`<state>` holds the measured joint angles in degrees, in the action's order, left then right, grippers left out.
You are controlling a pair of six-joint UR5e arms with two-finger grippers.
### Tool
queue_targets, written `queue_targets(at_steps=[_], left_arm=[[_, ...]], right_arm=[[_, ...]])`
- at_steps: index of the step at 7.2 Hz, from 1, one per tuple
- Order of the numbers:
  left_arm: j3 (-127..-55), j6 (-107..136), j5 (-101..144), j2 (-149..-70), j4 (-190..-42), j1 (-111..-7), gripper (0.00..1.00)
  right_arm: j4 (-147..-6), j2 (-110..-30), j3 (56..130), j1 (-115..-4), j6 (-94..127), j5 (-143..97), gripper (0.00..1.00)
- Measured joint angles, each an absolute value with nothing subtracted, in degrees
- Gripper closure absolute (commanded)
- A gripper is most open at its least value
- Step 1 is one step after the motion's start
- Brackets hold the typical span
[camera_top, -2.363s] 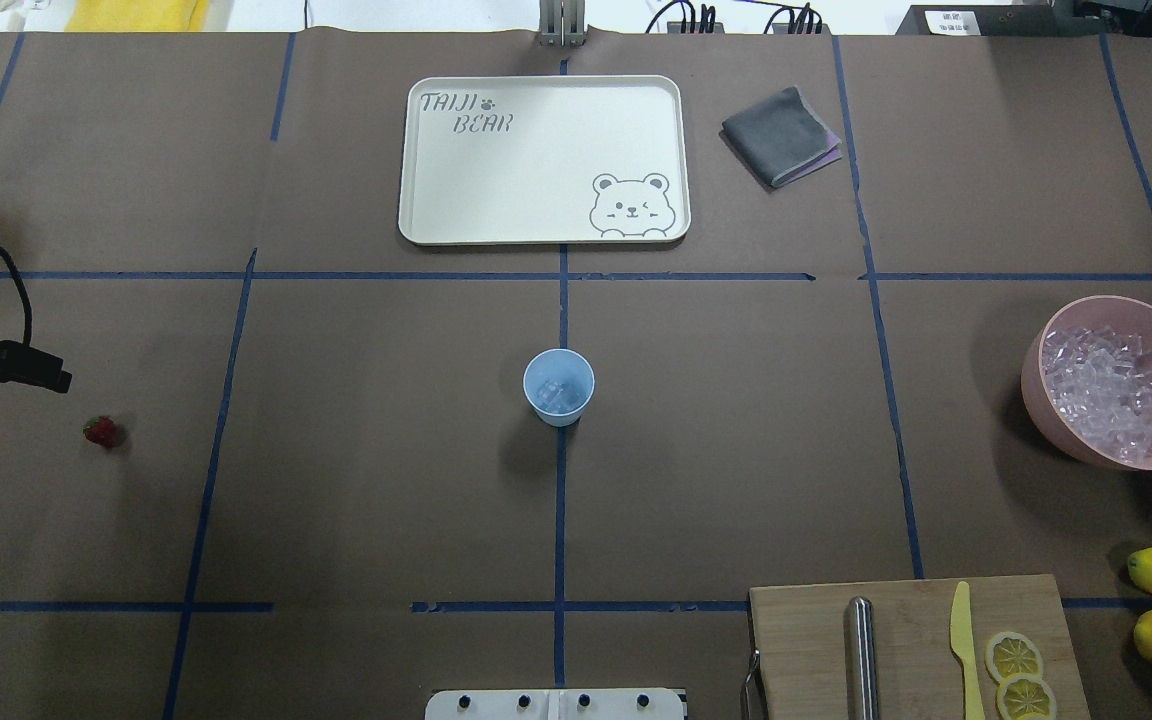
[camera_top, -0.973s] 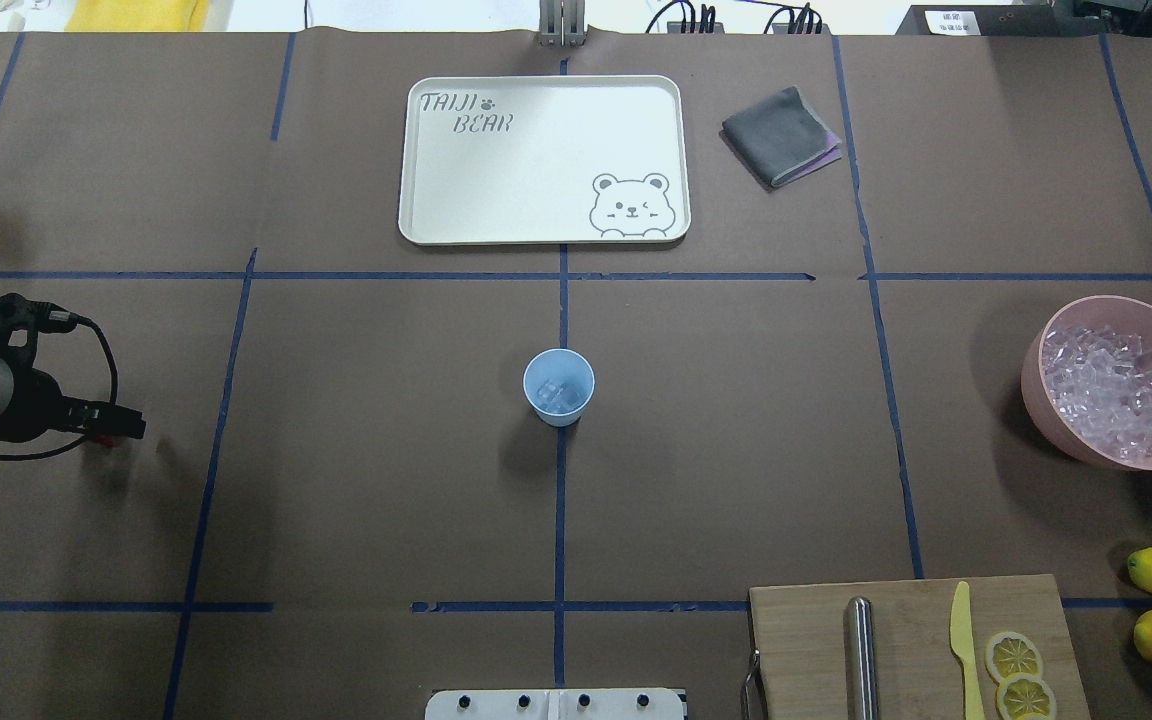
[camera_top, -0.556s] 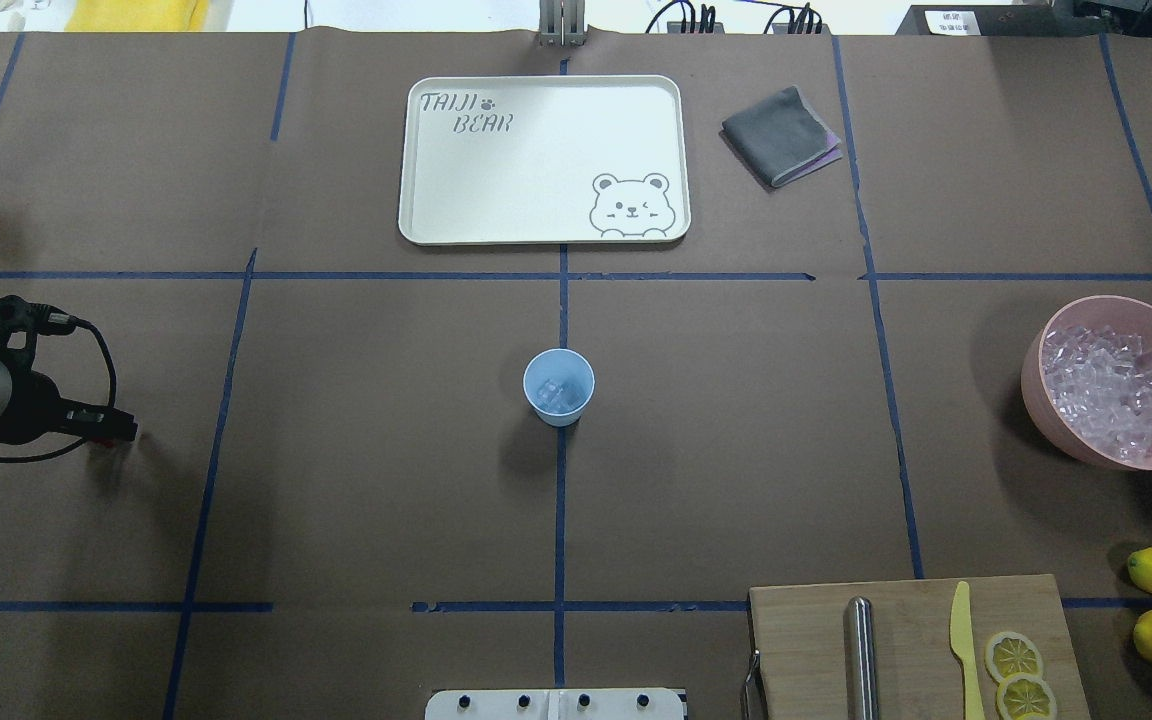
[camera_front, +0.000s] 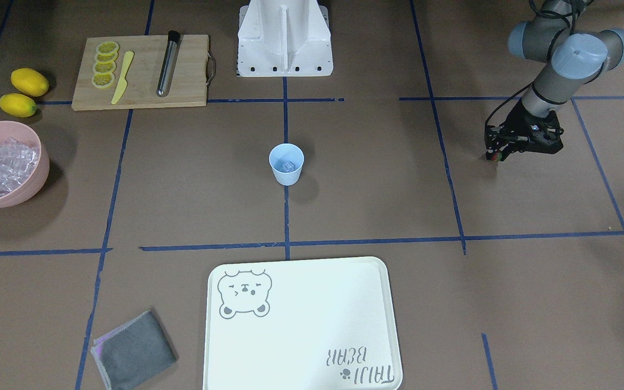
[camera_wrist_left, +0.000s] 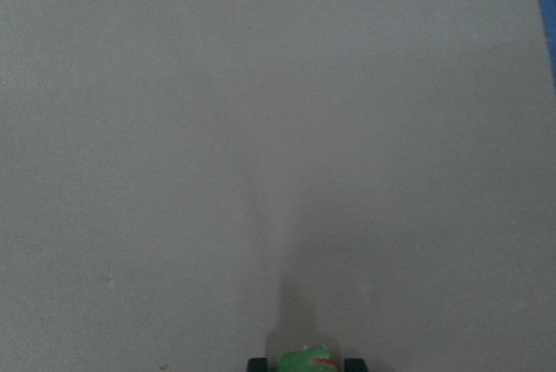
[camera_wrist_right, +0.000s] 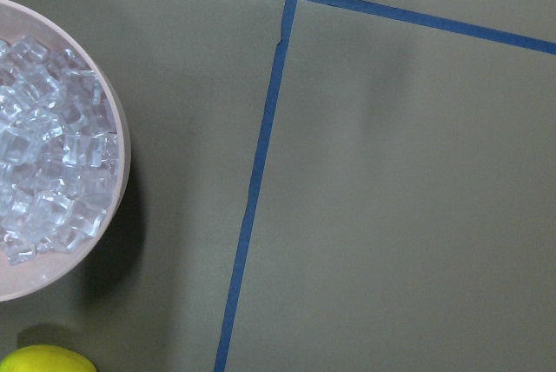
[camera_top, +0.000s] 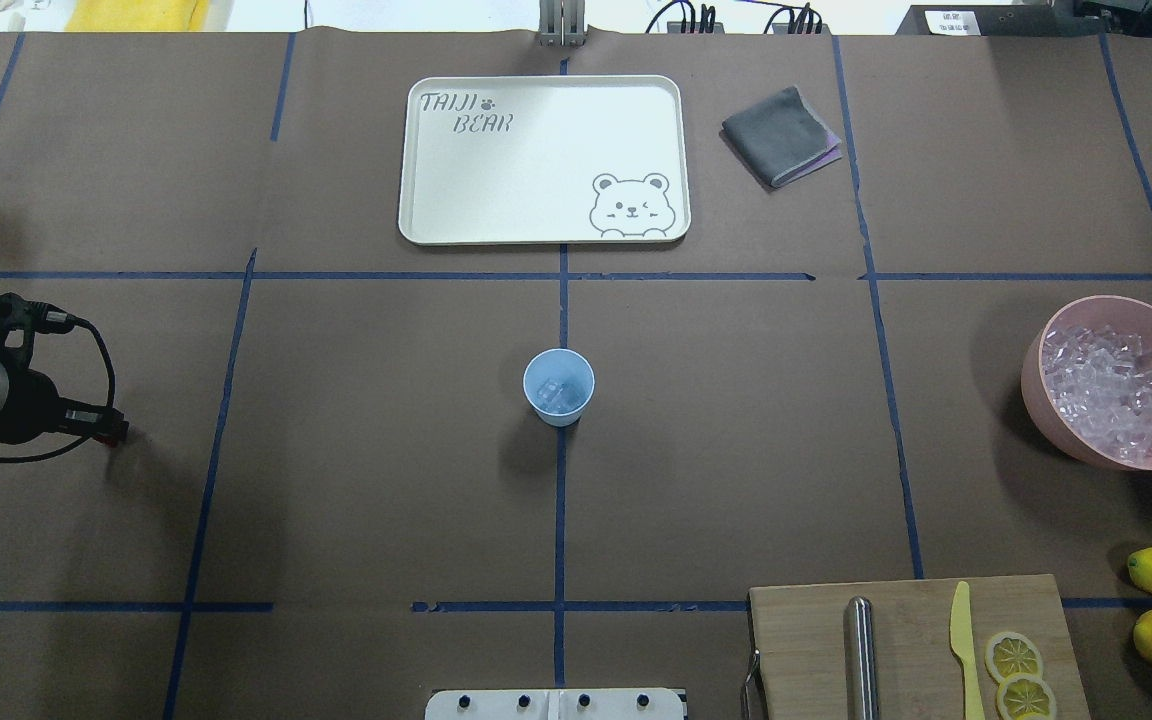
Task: Put ice and strawberries in cup
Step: 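Lower the left gripper onto the strawberry and grasp it, then carry the strawberry with the left gripper over the light-blue cup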
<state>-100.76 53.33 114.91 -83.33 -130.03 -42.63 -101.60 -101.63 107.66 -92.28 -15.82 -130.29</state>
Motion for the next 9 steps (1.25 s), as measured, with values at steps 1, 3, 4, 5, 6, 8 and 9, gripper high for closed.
queue_targets(at_steps=[1, 3, 4, 5, 6, 8, 9], left_arm=[[-102.72, 53.29, 115.08, -82.71, -128.73, -42.83, 1.0], [-110.32, 53.27, 115.41, -82.26, -119.17, -42.9, 1.0], [-115.14, 53.24, 115.65, -82.9, -112.49, -42.78, 1.0], [-120.0, 53.23, 116.17, -85.08, -104.34, -42.69, 1.0], [-123.42, 53.26, 116.47, -89.28, -95.83, -42.63, 1.0], [-125.26, 53.81, 116.3, -100.83, -81.43, -41.34, 1.0], [-124.77, 54.11, 116.16, -106.2, -76.5, -39.66, 1.0]], right_arm=[[-101.6, -101.62, 107.66, -92.29, -15.82, -130.32, 0.0], [-101.6, -101.6, 107.66, -92.28, -15.82, -130.28, 0.0], [-101.6, -101.58, 107.59, -92.28, -15.82, -130.27, 0.0], [-101.6, -101.51, 107.54, -92.28, -15.84, -130.26, 0.0], [-101.6, -101.47, 107.51, -92.28, -15.86, -130.25, 0.0], [-101.6, -101.38, 107.45, -92.28, -15.83, -130.25, 0.0], [-101.6, -101.33, 107.46, -92.29, -15.82, -130.25, 0.0]])
